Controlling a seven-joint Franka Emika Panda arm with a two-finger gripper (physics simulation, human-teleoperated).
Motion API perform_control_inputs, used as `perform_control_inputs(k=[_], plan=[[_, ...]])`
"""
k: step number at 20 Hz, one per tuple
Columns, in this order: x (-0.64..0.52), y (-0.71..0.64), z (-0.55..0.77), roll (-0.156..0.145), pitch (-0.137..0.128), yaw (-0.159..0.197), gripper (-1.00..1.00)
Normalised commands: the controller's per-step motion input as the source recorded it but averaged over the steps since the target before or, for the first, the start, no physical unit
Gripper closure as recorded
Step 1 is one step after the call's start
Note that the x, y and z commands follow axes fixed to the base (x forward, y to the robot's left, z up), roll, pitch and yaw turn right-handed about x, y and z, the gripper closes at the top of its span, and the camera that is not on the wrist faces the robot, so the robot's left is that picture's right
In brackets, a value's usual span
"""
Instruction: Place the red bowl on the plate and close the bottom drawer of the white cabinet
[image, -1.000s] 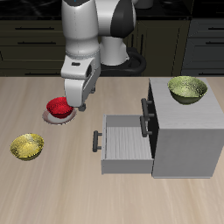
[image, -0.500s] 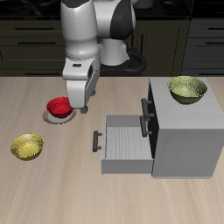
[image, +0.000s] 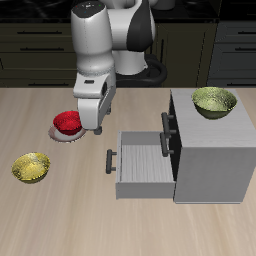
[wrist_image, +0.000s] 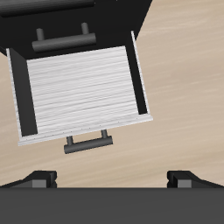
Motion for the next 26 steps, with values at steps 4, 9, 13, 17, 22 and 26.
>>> perform_control_inputs(k=[4, 9, 13, 17, 22, 26], plan=[[-0.03, -0.03, -0.17, -0.005, 0.029, -0.01, -1.0], [-0.04, -0.05, -0.19, 0.002, 0.019, 0.016, -1.0], [-0.02, -0.09, -0.14, -0.009, 0.008, -0.009, -1.0], [0.03, -0.07, -0.26, -0.005, -0.008, -0.017, -1.0], [0.02, -0.03, -0.14, -0.001, 0.008, -0.007, -1.0], [0.03, 0.01, -0.16, 0.005, -0.047, -0.013, -1.0]])
